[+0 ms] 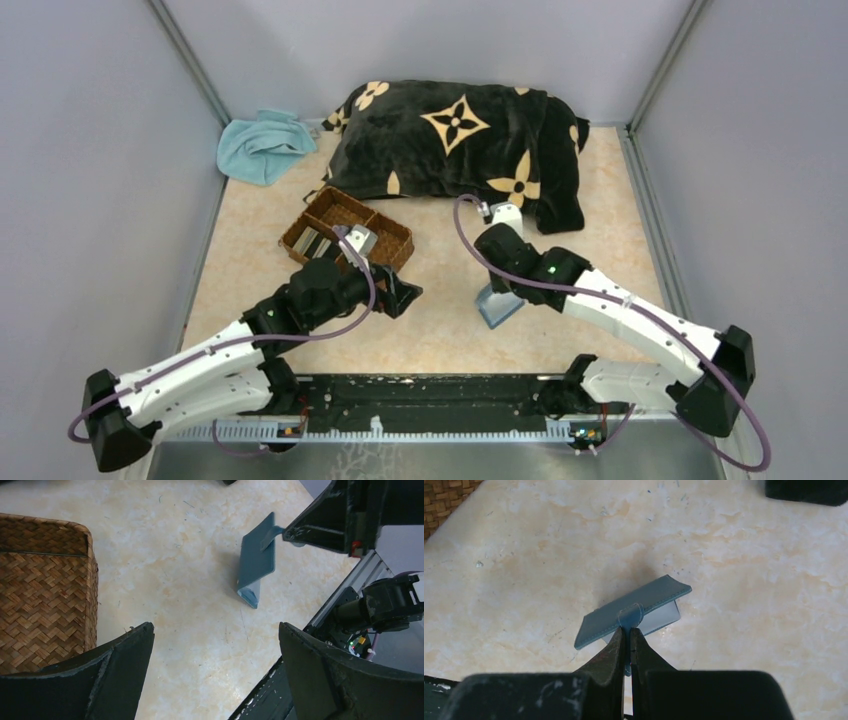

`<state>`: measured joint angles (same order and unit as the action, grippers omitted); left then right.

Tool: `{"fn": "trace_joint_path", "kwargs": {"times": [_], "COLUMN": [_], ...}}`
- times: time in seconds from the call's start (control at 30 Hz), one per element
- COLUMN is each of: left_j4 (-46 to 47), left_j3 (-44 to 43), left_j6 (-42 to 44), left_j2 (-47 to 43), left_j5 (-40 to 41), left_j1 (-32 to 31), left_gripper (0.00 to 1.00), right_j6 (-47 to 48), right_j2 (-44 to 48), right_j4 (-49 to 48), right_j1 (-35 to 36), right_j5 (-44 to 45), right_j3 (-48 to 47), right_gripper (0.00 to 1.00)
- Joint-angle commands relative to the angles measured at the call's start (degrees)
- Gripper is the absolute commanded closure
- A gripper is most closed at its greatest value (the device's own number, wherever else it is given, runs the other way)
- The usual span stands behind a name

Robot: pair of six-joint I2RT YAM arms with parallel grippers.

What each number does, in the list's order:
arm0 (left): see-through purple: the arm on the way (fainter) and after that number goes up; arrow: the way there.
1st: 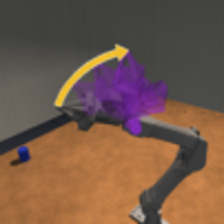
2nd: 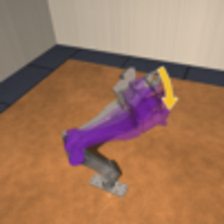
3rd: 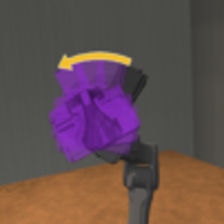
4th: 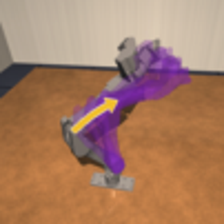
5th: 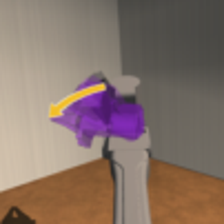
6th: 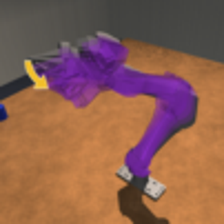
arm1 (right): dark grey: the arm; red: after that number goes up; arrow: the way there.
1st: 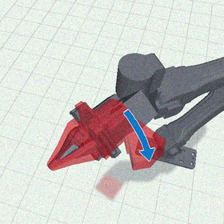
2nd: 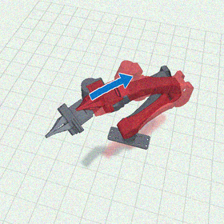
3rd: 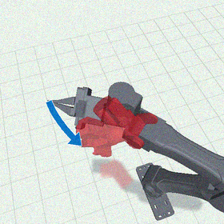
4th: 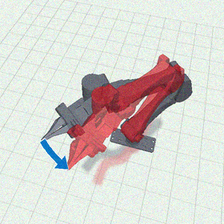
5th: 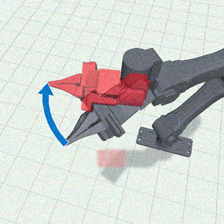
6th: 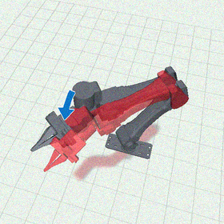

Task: Take the credit cards out of the card holder
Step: Open the card holder at the center of the board.

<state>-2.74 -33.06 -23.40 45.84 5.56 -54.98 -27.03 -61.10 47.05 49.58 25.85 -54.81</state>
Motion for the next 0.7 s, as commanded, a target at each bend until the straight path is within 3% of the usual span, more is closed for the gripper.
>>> {"fn": "trace_joint_path", "kwargs": {"times": [0.0, 0.27, 0.57, 0.6, 0.67], "left_j4": [-1.21, -11.59, -14.72, -14.89, -15.24], "left_j3": [0.98, 1.86, 0.74, 0.65, 0.54], "left_j6": [-3.88, -5.85, -6.45, -6.74, -7.33], "left_j2": [-2.98, -11.82, -11.93, -11.89, -11.96], "left_j5": [1.03, 8.53, 9.59, 9.56, 9.38], "left_j1": [-0.13, -0.13, -0.13, -0.13, -0.15], "left_gripper": [0.0, 0.0, 0.0, 0.0, 0.0], "right_j6": [1.65, 4.21, 8.04, 8.04, 8.56], "right_j2": [-6.03, -20.66, -32.45, -32.94, -33.05], "right_j4": [-4.06, -14.36, -19.44, -19.67, -20.58], "right_j1": [2.18, 2.84, 0.53, -0.41, -2.14], "right_j5": [0.09, -3.55, -2.87, -3.3, -4.25], "right_j3": [-2.88, -4.27, -11.23, -11.31, -11.01], "right_gripper": [1.0, 1.0, 1.0, 0.9, 0.61]}}
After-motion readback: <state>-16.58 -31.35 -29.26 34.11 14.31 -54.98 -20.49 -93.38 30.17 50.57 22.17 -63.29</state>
